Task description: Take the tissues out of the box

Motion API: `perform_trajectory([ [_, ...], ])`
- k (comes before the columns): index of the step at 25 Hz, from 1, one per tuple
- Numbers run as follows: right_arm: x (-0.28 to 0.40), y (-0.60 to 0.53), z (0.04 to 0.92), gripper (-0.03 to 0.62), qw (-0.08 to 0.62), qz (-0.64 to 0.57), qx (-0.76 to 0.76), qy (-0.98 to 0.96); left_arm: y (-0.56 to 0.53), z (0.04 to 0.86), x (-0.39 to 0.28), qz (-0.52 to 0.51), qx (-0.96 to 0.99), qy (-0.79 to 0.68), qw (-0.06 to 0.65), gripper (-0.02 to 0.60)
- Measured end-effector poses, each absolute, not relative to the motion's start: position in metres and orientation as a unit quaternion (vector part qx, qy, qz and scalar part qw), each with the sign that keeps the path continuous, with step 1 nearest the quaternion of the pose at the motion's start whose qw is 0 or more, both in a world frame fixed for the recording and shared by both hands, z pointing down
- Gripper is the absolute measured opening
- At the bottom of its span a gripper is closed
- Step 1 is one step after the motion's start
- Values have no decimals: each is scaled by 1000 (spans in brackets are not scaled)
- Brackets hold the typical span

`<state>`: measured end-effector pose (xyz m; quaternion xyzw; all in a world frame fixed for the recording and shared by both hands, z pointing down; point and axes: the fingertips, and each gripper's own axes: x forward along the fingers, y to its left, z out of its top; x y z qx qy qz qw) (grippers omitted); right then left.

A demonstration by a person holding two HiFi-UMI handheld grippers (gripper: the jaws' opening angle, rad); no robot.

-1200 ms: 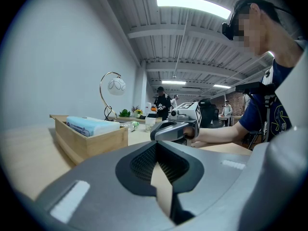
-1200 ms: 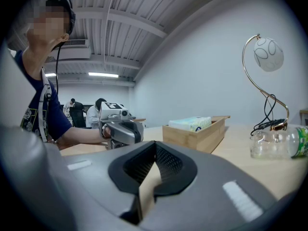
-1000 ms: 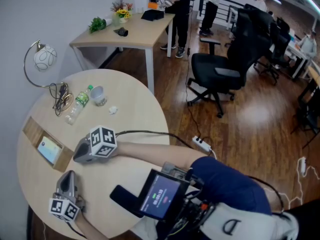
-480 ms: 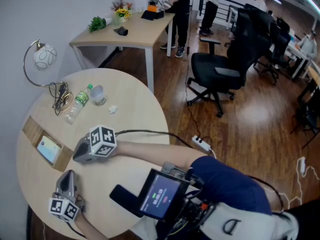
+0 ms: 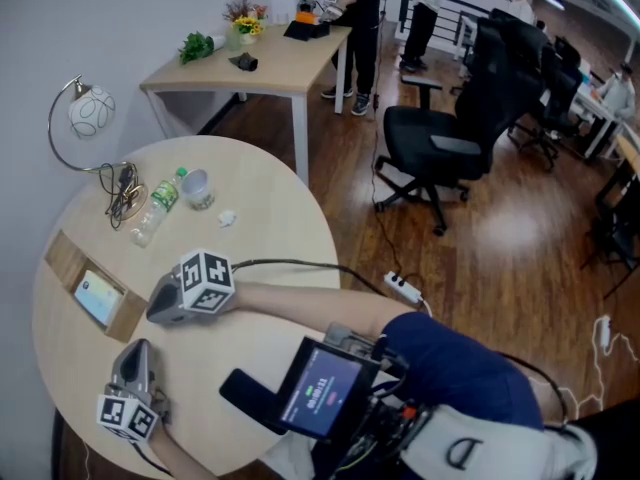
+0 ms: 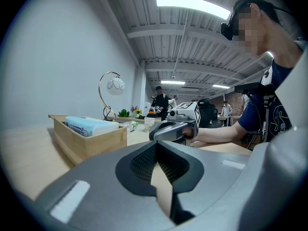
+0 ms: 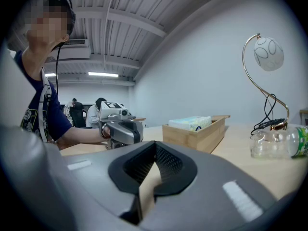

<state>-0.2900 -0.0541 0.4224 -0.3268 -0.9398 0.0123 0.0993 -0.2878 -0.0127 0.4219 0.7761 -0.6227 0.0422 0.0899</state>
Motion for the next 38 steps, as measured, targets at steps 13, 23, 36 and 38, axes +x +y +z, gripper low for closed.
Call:
perform_trajectory([
  [13,-291,-51,424,4,99,13,-328,-940,-11,424,-293,42,768,-633,89,3],
  [23,-293,-53,424,4,105,11,-327,-939,-12,422,-295,42,764,-637,88,3],
  [36,-293,-54,425,4,107,12,-328,-938,-12,422,-294,42,767,-635,89,3],
  [38,-293,-53,425,4,106,11,-329,-938,-12,422,-292,42,768,-632,90,5],
])
